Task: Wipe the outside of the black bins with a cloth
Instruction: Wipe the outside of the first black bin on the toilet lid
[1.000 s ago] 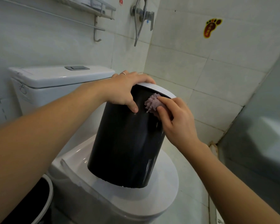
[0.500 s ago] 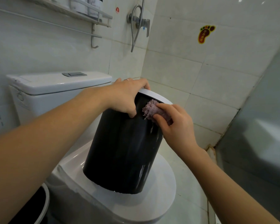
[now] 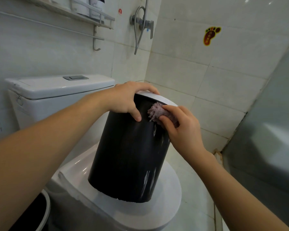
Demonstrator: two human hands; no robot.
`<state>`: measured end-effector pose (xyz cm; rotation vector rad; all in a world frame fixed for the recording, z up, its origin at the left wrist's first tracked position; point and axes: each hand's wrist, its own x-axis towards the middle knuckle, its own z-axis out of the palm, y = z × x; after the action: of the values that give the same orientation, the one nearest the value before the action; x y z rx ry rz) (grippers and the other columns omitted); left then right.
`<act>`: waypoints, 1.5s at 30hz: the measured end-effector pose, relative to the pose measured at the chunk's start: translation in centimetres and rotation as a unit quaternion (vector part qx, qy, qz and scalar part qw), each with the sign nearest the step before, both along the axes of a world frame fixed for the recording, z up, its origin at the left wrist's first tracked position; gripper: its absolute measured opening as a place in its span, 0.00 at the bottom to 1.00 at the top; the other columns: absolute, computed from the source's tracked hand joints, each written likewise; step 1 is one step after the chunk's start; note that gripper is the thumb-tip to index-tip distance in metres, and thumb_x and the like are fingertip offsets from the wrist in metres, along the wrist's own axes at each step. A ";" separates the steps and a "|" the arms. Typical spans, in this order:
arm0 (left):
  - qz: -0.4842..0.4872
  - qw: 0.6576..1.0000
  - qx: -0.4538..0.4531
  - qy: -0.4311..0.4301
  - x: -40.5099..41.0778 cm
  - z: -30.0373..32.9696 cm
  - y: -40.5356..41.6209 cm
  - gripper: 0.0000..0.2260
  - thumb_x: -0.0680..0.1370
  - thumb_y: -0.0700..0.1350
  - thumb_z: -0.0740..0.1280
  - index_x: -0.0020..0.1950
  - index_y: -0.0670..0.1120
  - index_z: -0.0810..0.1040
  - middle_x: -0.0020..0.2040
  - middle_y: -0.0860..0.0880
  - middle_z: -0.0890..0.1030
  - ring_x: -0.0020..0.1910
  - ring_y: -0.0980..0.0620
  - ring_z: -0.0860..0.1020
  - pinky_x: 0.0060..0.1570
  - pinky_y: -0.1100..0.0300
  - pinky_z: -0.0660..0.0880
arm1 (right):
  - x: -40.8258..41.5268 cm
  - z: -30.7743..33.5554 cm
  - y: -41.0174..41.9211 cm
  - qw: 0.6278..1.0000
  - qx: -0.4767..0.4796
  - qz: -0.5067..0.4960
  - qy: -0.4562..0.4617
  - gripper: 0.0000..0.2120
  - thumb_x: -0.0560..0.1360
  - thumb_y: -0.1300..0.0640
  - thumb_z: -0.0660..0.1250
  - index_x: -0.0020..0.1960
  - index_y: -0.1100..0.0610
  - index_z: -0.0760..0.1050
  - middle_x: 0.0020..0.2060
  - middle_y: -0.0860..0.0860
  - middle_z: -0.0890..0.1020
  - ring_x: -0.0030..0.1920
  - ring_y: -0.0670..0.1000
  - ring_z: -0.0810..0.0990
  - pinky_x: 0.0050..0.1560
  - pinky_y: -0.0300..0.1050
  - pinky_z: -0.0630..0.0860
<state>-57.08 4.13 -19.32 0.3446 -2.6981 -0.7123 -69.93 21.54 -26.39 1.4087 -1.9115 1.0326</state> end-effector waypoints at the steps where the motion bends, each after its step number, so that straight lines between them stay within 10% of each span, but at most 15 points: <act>1: 0.002 1.000 0.003 0.000 0.0 0.0 -0.1 0.37 0.62 0.41 0.81 0.61 0.71 0.71 0.64 0.56 0.74 0.61 0.47 0.74 0.62 0.44 0.74 | 0.0 0.1 -0.1 1.000 0.002 0.001 -0.002 0.13 0.78 0.52 0.69 0.60 0.53 0.80 0.49 0.50 0.80 0.48 0.50 0.77 0.47 0.44 0.74; 32: 0.040 0.998 0.037 0.005 0.5 -0.7 -1.4 0.36 0.62 0.39 0.79 0.57 0.71 0.68 0.59 0.47 0.74 0.56 0.44 0.76 0.55 0.43 0.78 | 0.1 -0.7 -0.4 0.984 0.047 0.072 0.156 0.10 0.76 0.57 0.71 0.56 0.57 0.82 0.45 0.53 0.80 0.44 0.55 0.78 0.39 0.52 0.77; 45: 0.058 0.998 -0.015 0.025 0.4 -1.2 -1.3 0.36 0.64 0.45 0.79 0.65 0.64 0.67 0.48 0.65 0.64 0.58 0.52 0.63 0.62 0.50 0.67 | 1.0 -4.2 1.0 0.979 0.063 0.102 0.167 0.12 0.76 0.55 0.71 0.56 0.60 0.82 0.44 0.55 0.80 0.42 0.54 0.78 0.39 0.50 0.78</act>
<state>-56.71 2.83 -20.48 0.4639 -2.6142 -0.6376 -68.91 22.51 -30.61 1.7554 -1.6362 0.7161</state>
